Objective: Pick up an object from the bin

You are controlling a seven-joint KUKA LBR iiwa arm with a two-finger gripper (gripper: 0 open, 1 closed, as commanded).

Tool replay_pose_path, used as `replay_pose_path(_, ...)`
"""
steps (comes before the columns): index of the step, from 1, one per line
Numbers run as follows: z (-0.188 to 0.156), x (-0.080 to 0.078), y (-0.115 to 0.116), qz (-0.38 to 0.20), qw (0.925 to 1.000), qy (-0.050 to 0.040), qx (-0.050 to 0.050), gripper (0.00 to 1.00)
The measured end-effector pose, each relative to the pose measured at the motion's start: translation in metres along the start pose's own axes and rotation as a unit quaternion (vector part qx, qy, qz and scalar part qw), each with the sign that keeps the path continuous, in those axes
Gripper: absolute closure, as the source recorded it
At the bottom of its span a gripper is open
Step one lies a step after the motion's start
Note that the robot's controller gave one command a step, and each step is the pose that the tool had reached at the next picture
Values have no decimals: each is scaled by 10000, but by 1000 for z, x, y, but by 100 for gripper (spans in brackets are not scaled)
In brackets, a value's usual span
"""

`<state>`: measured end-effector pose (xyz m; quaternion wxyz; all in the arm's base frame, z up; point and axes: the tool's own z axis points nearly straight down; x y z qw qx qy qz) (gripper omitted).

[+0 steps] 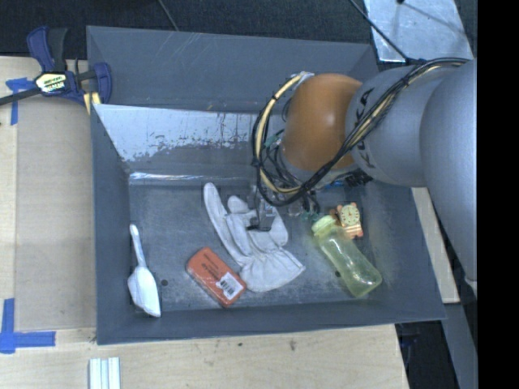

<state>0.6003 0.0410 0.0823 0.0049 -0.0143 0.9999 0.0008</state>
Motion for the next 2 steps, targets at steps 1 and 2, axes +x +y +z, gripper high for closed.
replay_pose_path(1,0,0,0,-1,10000,0,1,100)
replay_pose_path(2,-194,10,8,13,10000,48,4,100)
